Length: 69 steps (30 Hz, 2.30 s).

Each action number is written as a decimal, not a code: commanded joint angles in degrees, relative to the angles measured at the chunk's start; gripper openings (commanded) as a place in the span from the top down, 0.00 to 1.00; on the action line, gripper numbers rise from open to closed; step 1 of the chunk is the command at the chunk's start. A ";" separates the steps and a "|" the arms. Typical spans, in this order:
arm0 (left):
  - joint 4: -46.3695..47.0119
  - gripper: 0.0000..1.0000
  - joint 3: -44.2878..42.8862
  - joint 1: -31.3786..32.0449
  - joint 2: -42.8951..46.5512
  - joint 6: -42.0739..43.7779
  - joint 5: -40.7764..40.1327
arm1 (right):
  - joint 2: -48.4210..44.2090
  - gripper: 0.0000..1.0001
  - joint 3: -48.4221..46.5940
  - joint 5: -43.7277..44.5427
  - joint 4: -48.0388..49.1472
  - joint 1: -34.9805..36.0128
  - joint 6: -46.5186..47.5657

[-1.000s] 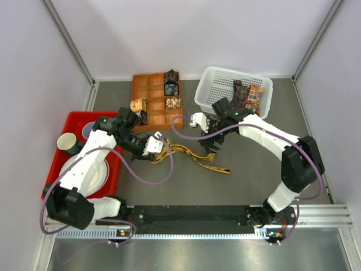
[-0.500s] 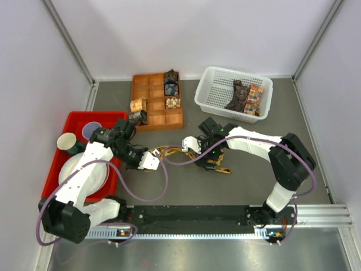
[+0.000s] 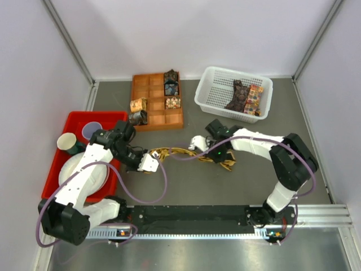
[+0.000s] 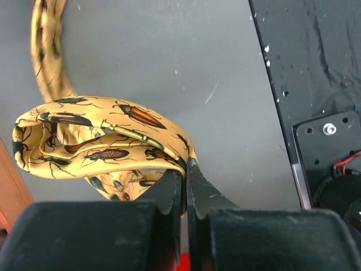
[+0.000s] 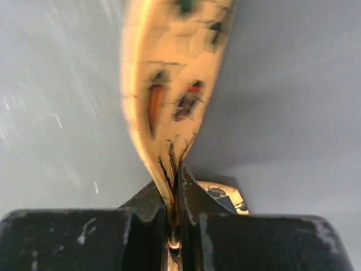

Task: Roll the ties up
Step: Flatten out the tie at the center of the board.

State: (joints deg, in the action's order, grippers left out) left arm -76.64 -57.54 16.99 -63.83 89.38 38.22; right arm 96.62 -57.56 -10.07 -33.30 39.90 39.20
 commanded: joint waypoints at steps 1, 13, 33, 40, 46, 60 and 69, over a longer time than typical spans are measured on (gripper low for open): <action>-2.20 0.95 1.20 -0.12 0.82 6.14 9.04 | -5.29 1.00 0.52 -5.12 -14.58 -10.35 0.34; 9.60 0.71 -0.20 0.23 -18.68 14.13 20.15 | -15.60 1.00 9.92 -3.83 -33.33 -39.02 21.36; 29.24 0.34 -1.54 15.49 -8.50 -29.32 -4.18 | -0.21 1.00 -0.97 -6.11 -39.48 -44.47 19.95; 32.25 0.54 -4.86 33.00 -21.93 -42.00 -18.70 | 2.69 1.00 -2.73 -6.19 -39.83 -44.56 18.02; 32.27 0.78 -7.24 35.83 -33.01 -44.92 -26.16 | 3.57 1.00 -3.79 -5.84 -39.82 -45.96 17.75; 13.63 0.98 2.96 10.62 -13.34 -23.65 -30.32 | 4.81 1.00 -4.75 -5.05 -39.74 -49.48 19.51; 31.82 0.41 -2.07 4.89 3.87 -37.48 -0.71 | -0.55 0.48 -12.56 -9.36 -46.14 -50.79 18.72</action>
State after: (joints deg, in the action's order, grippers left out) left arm -60.18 -58.85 22.55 -67.68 61.45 21.26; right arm 100.51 -65.54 -16.12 -74.43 -9.17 57.30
